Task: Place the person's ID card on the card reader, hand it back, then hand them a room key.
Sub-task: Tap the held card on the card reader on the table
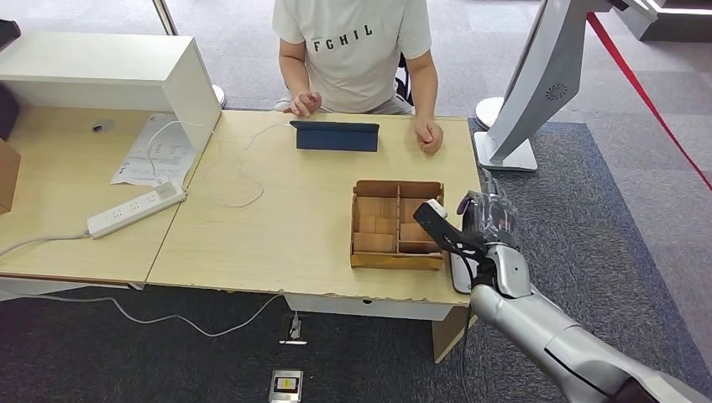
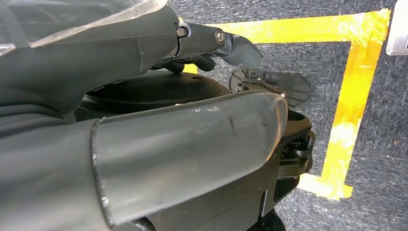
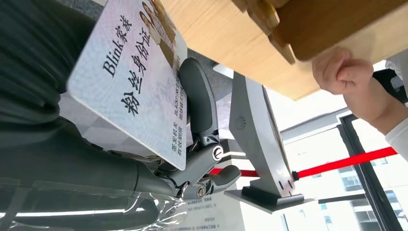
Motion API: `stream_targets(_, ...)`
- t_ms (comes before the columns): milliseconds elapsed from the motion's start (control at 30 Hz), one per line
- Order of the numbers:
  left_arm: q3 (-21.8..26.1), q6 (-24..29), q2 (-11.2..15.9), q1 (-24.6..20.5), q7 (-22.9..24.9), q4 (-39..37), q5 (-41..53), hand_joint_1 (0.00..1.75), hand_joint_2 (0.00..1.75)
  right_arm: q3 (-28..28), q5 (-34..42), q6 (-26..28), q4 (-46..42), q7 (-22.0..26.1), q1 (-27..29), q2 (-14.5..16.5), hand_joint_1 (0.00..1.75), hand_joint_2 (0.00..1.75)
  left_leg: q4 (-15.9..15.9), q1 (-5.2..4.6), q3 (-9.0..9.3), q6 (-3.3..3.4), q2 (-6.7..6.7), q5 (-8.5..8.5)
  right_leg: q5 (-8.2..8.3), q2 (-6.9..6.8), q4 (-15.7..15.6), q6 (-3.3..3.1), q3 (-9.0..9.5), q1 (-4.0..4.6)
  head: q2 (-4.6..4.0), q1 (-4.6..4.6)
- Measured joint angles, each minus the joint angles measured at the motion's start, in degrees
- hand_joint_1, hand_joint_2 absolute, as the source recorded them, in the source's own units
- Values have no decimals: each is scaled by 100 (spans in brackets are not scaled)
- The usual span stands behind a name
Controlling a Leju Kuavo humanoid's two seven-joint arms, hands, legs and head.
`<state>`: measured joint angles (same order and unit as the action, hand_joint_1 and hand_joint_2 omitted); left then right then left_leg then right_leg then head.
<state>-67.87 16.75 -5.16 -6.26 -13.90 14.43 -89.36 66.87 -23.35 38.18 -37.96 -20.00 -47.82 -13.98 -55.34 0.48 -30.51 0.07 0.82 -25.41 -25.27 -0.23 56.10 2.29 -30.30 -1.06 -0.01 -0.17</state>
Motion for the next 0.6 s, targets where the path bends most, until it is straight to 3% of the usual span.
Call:
stream_targets(300, -83, 48, -4, -8, 104, 0, -60, 0, 0, 56, -151, -210, -286, -347, -161, -157, 175, 175, 0, -6, 1, 1, 0, 0, 0, 0, 0, 2, -1, -5, 0, 0)
stream_targets(600, -83, 234, -46, -14, 130, 2, -58, 0, 0, 153, 116, -357, -137, -258, 109, -185, 175, 175, 0, -6, 0, 1, 0, -1, 0, 0, -1, 2, -1, -5, 0, 2)
